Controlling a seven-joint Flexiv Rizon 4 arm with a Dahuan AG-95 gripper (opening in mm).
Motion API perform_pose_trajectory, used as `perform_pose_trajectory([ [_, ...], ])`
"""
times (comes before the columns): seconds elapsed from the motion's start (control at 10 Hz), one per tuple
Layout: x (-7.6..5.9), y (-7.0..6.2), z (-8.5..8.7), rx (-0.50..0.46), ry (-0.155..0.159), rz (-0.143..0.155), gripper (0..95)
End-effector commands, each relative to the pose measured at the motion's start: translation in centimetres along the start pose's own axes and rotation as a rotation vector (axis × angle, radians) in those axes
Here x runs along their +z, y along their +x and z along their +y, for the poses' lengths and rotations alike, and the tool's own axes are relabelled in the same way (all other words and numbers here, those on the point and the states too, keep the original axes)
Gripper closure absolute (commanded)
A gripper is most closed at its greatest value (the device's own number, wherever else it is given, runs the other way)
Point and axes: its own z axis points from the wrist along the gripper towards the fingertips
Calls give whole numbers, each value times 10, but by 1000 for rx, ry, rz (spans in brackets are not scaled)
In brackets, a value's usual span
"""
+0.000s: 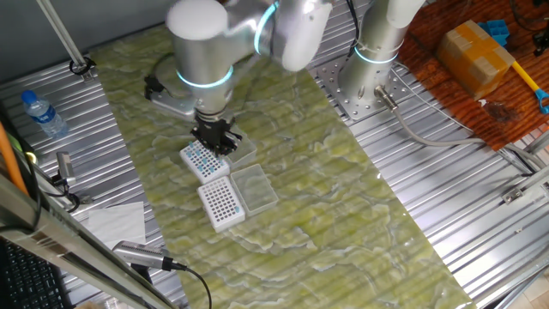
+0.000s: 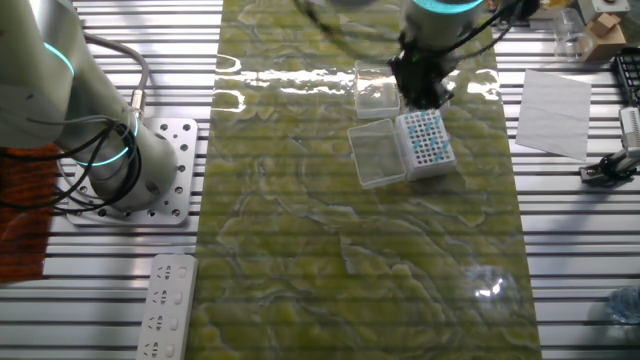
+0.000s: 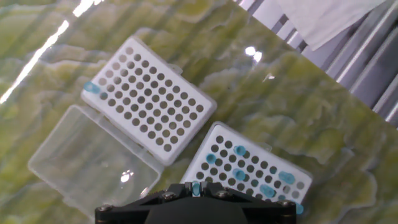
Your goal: Transfer all medium pipette tips from one holder to another
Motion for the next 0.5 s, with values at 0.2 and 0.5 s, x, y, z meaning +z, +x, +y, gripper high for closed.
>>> perform_pose_trajectory([
  [0.2,-33,-28,40,168,-41,28,950],
  [0.5,-33,-47,67,249,-54,9,950],
])
